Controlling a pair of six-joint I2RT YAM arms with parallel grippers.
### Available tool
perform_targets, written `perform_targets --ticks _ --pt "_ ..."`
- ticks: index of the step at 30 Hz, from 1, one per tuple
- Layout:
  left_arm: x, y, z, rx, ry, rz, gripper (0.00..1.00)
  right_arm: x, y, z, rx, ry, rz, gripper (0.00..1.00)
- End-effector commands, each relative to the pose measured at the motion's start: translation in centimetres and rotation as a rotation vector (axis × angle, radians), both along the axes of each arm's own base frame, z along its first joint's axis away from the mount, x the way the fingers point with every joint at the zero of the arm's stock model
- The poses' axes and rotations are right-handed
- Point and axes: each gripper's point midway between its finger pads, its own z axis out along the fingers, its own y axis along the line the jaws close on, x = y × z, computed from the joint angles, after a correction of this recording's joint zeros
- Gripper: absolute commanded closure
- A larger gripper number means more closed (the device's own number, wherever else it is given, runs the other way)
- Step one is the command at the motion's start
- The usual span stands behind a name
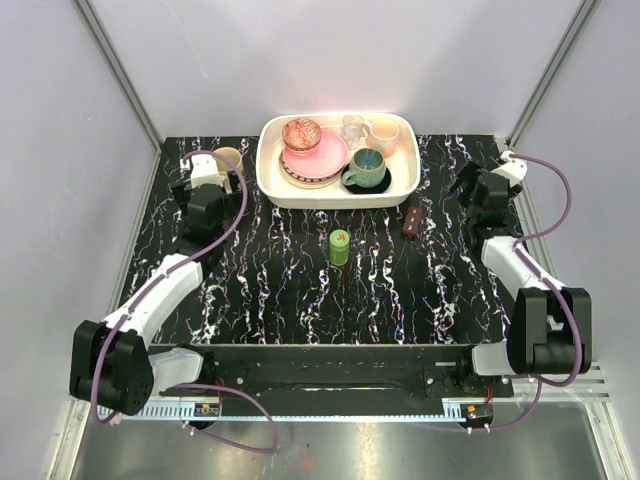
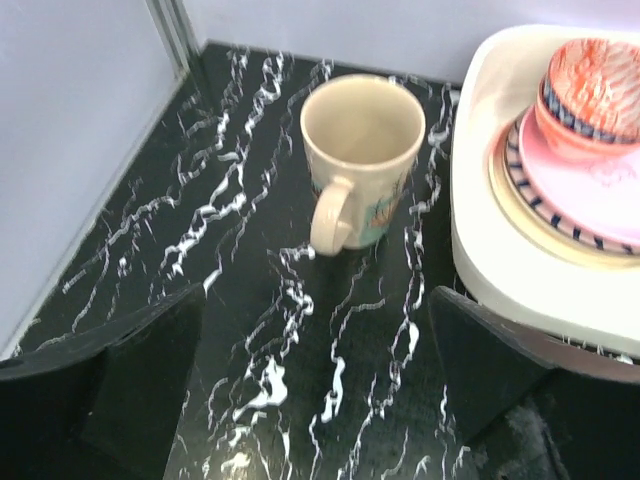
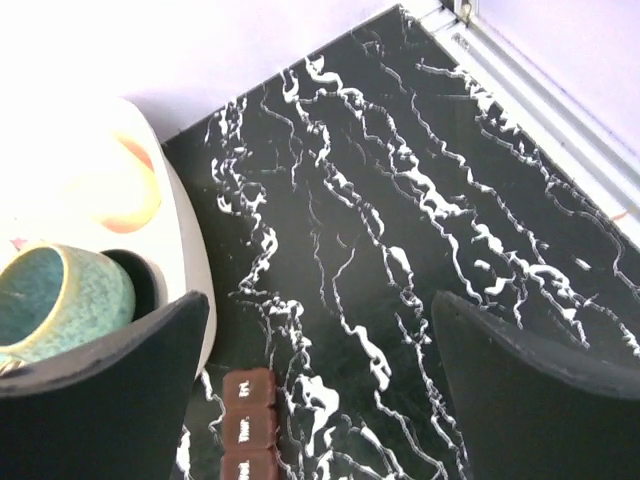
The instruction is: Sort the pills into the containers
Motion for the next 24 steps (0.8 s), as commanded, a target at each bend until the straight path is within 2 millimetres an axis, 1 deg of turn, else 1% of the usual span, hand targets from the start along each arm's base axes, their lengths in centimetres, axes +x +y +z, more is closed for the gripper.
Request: perform_targets --ticks 1,2,3,4,6,7,8,9,10,12,13,15,16,18,19,22,24 --pt "-1.6 -1.0 -2.2 -0.099 0.186 -0.080 0.01 -0.4 1.6 -4.0 0.131 0.223 0.014 0.00" --pt "-1.8 -1.3 -2.5 -0.112 0.206 -0.096 0.01 -0.2 2.0 -4.3 0.143 0.254 0.038 0.00" --pt "-1.9 -1.4 -2.2 -0.131 0.201 -0.096 0.01 0.0 2.7 -4.8 0.157 0.277 0.067 0.00" --pt "-2.2 -1.4 -1.8 -0.142 0.192 -0.097 0.01 0.1 3.8 -6.0 0.184 0.311 0.122 0.00" --pt "-2.7 -1.4 -1.8 -0.161 0.191 -0.094 0.01 0.1 4.8 -7.0 0.218 0.339 0.169 0.01" --pt "-3.0 -1.5 -1.6 -0.165 0.183 -0.102 0.01 0.1 5.7 -8.1 0.257 0.365 0.197 0.02" --pt "-3.2 -1.9 -1.6 -0.171 0.182 -0.131 0.01 0.0 6.1 -8.7 0.270 0.378 0.213 0.02" --pt "-3.5 -2.0 -1.3 -0.174 0.170 -0.144 0.01 0.0 6.5 -9.1 0.290 0.387 0.232 0.03" --pt "-3.7 -2.3 -1.6 -0.179 0.175 -0.161 0.01 0.0 7.3 -9.9 0.319 0.411 0.261 0.04" --pt "-3.9 -2.3 -1.5 -0.184 0.169 -0.165 0.01 0.0 8.0 -10.8 0.347 0.428 0.289 0.06" --pt "-3.9 -2.4 -1.7 -0.187 0.174 -0.170 0.01 -0.1 8.6 -11.4 0.371 0.443 0.318 0.06" --pt "-3.9 -2.5 -2.1 -0.185 0.190 -0.170 0.01 0.2 9.4 -11.7 0.398 0.444 0.353 0.08" --pt "-3.9 -2.5 -2.3 -0.185 0.197 -0.169 0.01 0.0 10.0 -12.5 0.424 0.465 0.383 0.10" --pt "-3.7 -2.6 -2.2 -0.187 0.200 -0.171 0.01 0.2 10.6 -12.8 0.443 0.473 0.407 0.12" --pt "-3.7 -2.7 -2.3 -0.189 0.205 -0.173 0.01 0.2 10.8 -13.3 0.452 0.487 0.412 0.13" --pt "-3.5 -2.7 -2.3 -0.192 0.205 -0.172 0.01 0.2 11.3 -13.8 0.438 0.499 0.423 0.13" --pt "-3.5 -2.7 -2.3 -0.194 0.204 -0.171 0.01 0.3 12.1 -13.8 0.411 0.502 0.440 0.13"
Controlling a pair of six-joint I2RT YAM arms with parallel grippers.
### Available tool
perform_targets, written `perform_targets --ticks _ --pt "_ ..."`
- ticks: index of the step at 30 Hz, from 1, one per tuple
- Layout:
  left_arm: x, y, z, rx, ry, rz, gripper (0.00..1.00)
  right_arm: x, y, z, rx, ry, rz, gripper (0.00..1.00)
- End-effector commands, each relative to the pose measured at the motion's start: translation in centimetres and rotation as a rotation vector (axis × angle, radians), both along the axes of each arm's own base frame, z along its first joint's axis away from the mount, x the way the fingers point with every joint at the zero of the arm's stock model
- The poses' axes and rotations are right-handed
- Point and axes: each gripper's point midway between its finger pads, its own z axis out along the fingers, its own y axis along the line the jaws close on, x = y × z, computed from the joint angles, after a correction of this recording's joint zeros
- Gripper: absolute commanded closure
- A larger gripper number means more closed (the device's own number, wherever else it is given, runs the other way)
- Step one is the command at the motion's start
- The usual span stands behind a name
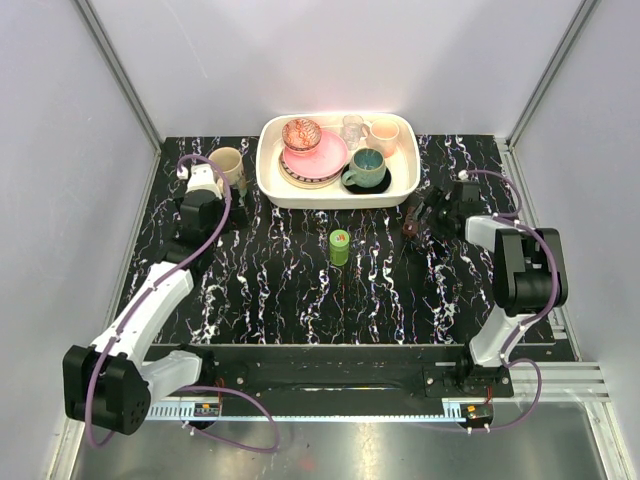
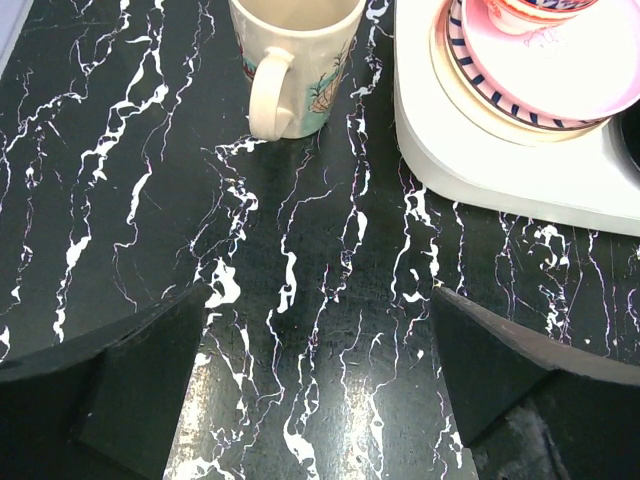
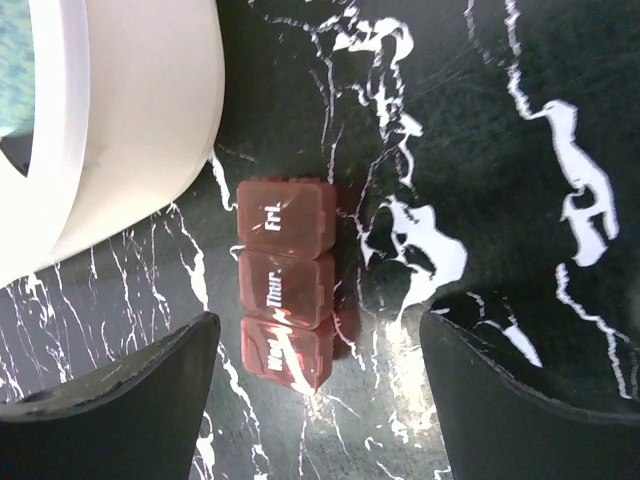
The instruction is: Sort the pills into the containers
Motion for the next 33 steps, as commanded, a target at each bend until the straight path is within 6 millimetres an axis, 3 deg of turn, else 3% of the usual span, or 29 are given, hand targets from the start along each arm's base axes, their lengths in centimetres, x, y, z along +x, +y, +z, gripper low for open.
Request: perform_targets --ticks 1,3,10,16,24,33 --pt "0.6 -0.4 0.7 -0.026 -0.022 -0.006 0.01 1.0 2.1 0.8 -0.007 -0.032 0.054 0.13" --pt "0.6 -0.4 0.7 -0.025 -0.020 -0.012 0.01 1.0 2.8 0.6 -0.038 -0.020 0.064 0.14" --pt "0.6 -0.4 0.5 -0.022 -0.014 -0.013 0.01 0.6 2.3 -1.7 -0.158 0.068 0.013 0.22" --pt "0.6 -0.6 0.1 -0.028 0.000 -0.018 0.01 0.4 1.1 -2.2 -0.250 0.112 -0.057 0.31" --pt "0.6 -0.9 -0.6 -0.045 0.020 -0.024 0.01 -0.5 1.2 -2.9 -0.290 0.154 -0.066 0.41" --pt "-0.2 -1.4 -1.4 -0.077 0.040 -0.044 0.01 -1.9 2.9 -2.5 -0.281 0.150 -0.004 0.69"
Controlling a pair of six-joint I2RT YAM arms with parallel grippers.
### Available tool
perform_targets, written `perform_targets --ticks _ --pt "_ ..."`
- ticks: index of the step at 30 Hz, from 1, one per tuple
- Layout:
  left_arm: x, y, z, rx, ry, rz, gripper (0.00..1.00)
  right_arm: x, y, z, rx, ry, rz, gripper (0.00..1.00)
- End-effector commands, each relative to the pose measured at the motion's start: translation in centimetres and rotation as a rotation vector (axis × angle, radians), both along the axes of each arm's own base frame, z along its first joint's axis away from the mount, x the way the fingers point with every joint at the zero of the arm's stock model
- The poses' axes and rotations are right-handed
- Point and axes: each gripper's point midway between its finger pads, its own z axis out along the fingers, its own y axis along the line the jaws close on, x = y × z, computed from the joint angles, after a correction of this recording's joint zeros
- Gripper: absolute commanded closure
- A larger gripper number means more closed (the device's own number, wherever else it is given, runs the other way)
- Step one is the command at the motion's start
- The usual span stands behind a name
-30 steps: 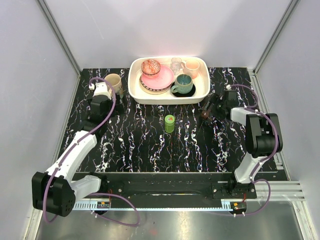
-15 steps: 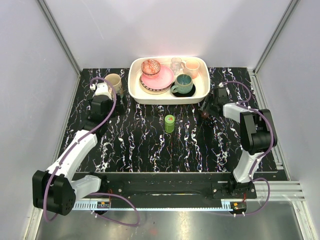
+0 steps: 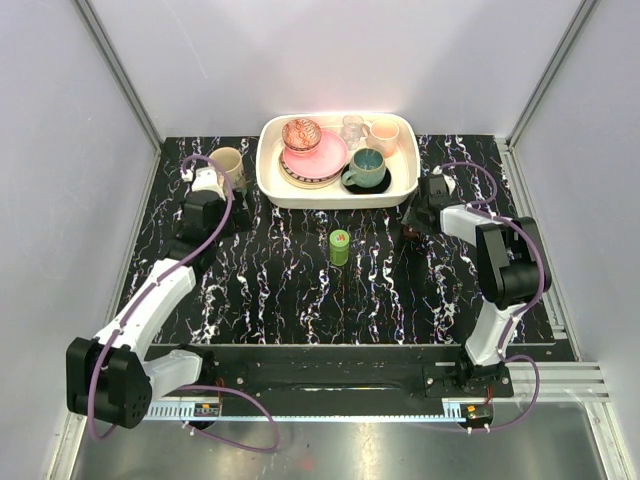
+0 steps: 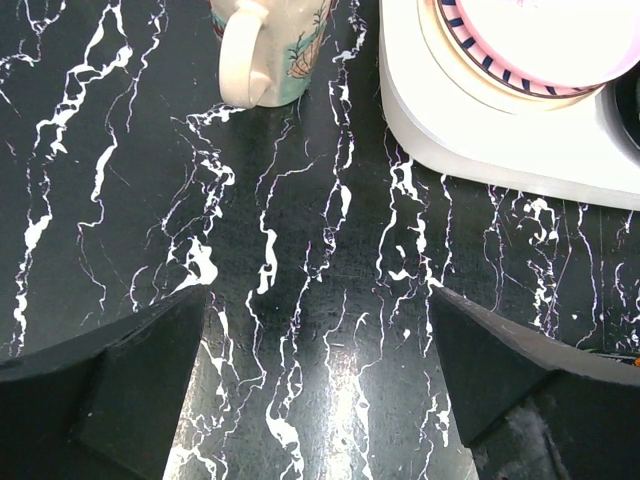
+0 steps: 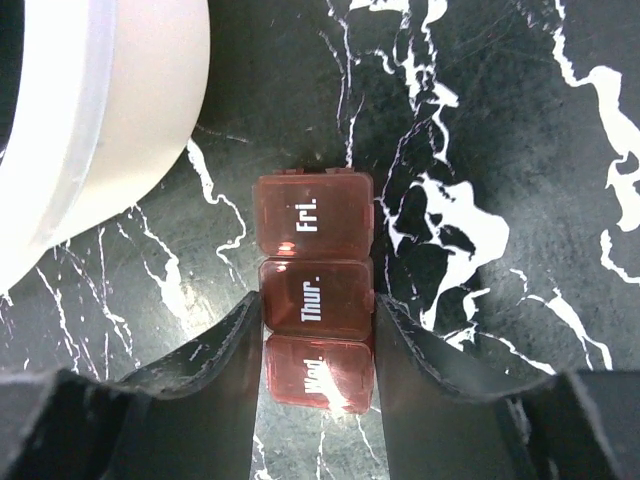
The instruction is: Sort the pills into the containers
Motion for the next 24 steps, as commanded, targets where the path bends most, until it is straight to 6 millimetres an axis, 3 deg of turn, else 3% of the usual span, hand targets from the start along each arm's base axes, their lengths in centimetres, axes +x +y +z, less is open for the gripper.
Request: perform_targets --ticks 1,6,11,12,14,15,19,24 --pt "-0.2 -0.7 0.4 -0.047 -0.022 -0.022 0.01 -2.9 1.1 -0.8 -0.019 0.072 0.044 0.70" --pt "-1.1 -1.3 0.5 -0.086 -0.016 -0.052 0.01 -4.7 2.9 1.0 0.022 0.047 0.091 0.73" --pt "-2.1 -1.4 1.6 -0.106 -0.022 -0.056 0.01 -9.3 5.0 1.8 0.102 0.079 0.145 0.73" --pt "-2.4 -1.3 1.7 -0.110 -0.013 -0.052 0.01 -10.0 5.9 3.3 0.157 0.055 0.173 0.73" --pt "-2.8 -1.3 2.2 -0.133 -0.014 -0.041 0.01 -12.2 6.4 3.3 0.200 0.070 0.200 0.74" --pt "-3.0 -1.3 2.3 -0.139 -0.013 -0.041 0.01 -13.1 7.4 4.8 0.249 0.041 0.233 0.74" --pt "-3.9 -2.4 2.7 -0.192 -0.020 -0.090 0.01 -17.1 8.6 5.7 0.303 0.043 0.294 0.76" --pt "-4.9 -3.5 2.4 -0.252 -0.010 -0.136 0.01 -20.6 9.9 7.3 0.308 0.021 0.378 0.76"
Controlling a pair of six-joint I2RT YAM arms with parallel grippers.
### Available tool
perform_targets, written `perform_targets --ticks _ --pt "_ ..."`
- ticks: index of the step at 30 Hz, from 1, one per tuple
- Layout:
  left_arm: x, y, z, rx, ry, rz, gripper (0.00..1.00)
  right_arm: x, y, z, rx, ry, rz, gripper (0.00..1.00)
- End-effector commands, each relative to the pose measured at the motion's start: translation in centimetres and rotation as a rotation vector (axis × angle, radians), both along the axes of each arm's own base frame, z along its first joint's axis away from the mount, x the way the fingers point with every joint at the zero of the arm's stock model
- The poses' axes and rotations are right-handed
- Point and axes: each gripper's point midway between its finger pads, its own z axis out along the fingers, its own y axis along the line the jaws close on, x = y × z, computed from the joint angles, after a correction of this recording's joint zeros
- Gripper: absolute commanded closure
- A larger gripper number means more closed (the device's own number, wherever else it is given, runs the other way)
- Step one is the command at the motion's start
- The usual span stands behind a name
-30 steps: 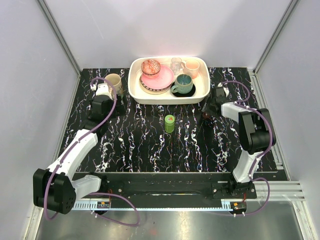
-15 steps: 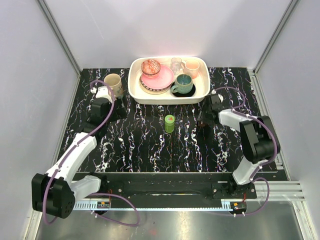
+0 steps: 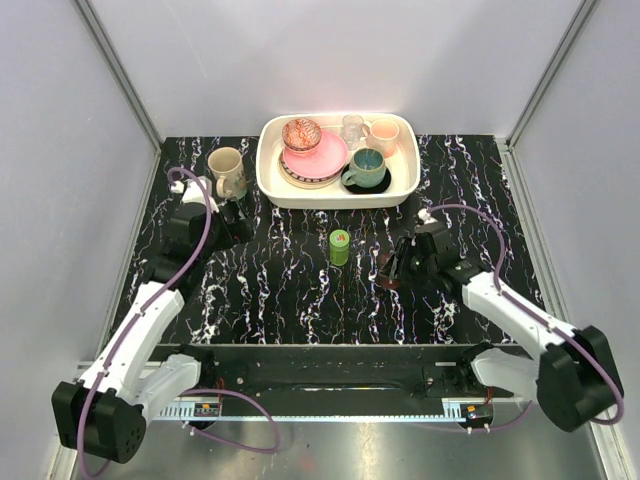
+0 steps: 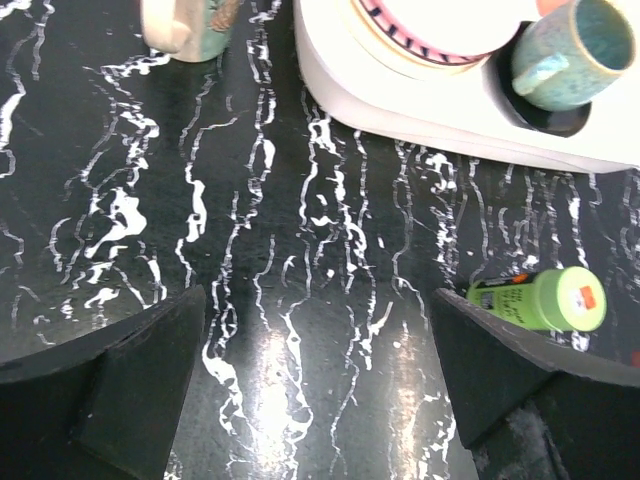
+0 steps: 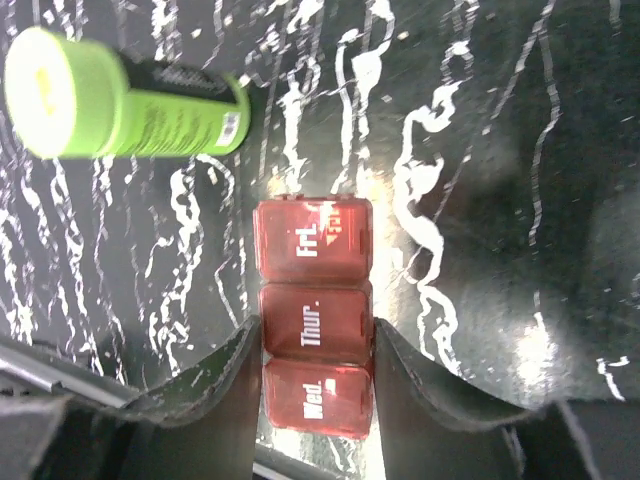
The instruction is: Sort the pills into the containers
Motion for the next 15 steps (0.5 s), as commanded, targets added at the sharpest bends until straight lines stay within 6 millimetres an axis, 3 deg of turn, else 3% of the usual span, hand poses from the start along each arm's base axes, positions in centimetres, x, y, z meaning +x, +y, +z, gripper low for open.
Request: perform_targets --ticks 1,6,10,15 --pt "-1.0 -2.0 0.7 -0.098 -0.010 -0.081 0.01 -3.6 1.3 0.8 0.029 0.024 0.080 0.76" --pt "-2.2 -2.8 -0.2 -0.134 0.004 -0.129 0.01 -5.8 2.0 1.1 -0.002 0.000 0.189 0.77" --pt "-3.0 -3.1 -0.5 -0.154 0.007 -0.148 0.01 -7.3 3.7 0.7 -0.042 -0.016 0.310 0.76" --pt "-3.8 -3.6 -0.5 -0.182 0.006 -0.178 0.01 -8.9 7.3 0.8 -0.058 -0.044 0.440 0.76"
